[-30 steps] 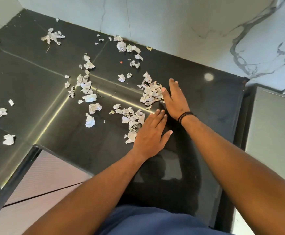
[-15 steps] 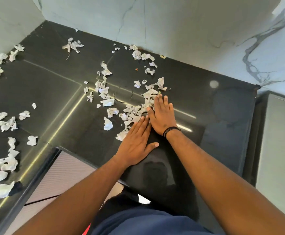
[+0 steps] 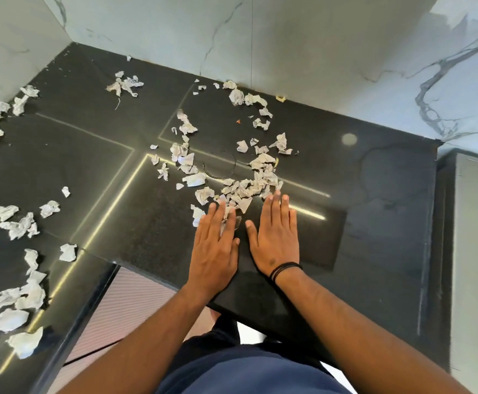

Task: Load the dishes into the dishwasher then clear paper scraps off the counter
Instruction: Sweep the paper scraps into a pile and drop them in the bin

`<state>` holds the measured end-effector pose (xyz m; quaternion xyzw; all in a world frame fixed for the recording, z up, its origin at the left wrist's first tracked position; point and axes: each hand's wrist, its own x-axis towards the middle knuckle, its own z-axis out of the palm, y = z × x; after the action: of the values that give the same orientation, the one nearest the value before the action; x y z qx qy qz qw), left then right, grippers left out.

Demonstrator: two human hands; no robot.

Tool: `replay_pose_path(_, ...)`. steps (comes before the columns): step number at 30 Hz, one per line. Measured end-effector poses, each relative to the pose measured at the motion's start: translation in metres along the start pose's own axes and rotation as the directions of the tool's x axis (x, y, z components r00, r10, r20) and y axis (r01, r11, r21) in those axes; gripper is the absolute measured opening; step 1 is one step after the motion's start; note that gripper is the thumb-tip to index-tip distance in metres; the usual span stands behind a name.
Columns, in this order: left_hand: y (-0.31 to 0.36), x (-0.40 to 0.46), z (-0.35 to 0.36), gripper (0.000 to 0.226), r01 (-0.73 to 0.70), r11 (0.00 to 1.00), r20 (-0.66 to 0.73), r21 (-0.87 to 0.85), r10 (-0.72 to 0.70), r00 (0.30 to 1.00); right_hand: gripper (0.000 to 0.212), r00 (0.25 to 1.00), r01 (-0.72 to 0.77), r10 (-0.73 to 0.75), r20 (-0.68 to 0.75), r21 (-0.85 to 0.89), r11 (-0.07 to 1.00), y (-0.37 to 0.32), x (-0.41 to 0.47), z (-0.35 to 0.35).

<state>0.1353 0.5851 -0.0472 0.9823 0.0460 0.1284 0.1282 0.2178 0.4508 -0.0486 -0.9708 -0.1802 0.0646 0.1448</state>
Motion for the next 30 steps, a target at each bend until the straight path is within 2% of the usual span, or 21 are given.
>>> replay_pose_path(5,-0.053,0.009,-0.006,0.077,0.128,0.987,0.080,0.100,-0.136,0.987,0.073,0.997,0.073,-0.072,0.030,-0.046,0.996,-0.046,0.017,0.014)
replay_pose_path(10,-0.088,0.024,-0.010,0.082,0.173,0.980,0.106,0.101,-0.184,0.977,0.066,0.988,0.141,-0.144,0.058,0.044,0.989,-0.075,0.041,0.015)
replay_pose_path(12,-0.096,0.029,-0.012,0.084,0.191,0.977,0.091,0.090,-0.199,0.976,0.063,0.982,0.188,-0.190,-0.008,0.178,0.966,-0.072,0.039,0.011)
replay_pose_path(14,-0.103,0.033,-0.011,0.085,0.205,0.976,0.077,0.079,-0.211,0.974,0.065,0.983,0.171,-0.149,-0.106,0.236,0.957,-0.060,0.029,0.009)
replay_pose_path(17,-0.107,0.033,-0.009,0.086,0.233,0.972,0.067,0.030,-0.234,0.970,0.069,0.989,0.046,-0.027,-0.149,0.125,0.991,-0.040,0.007,0.009)
replay_pose_path(20,-0.108,0.032,-0.009,0.085,0.245,0.970,0.065,0.003,-0.244,0.967,0.077,0.996,-0.063,0.059,-0.065,-0.056,0.996,-0.044,-0.016,0.013)
replay_pose_path(22,-0.108,0.033,-0.010,0.084,0.245,0.969,0.063,-0.029,-0.243,0.968,0.081,0.999,-0.045,0.045,-0.003,-0.122,0.991,-0.062,-0.025,0.020)
replay_pose_path(25,-0.109,0.033,-0.013,0.082,0.261,0.954,0.049,-0.148,-0.256,0.965,0.083,0.999,0.000,0.005,0.053,-0.102,0.995,-0.097,-0.017,0.032)
replay_pose_path(30,-0.109,0.031,-0.017,0.075,0.290,0.891,0.028,-0.348,-0.299,0.954,0.068,0.977,0.173,-0.158,0.142,-0.104,0.979,-0.134,0.027,0.037)
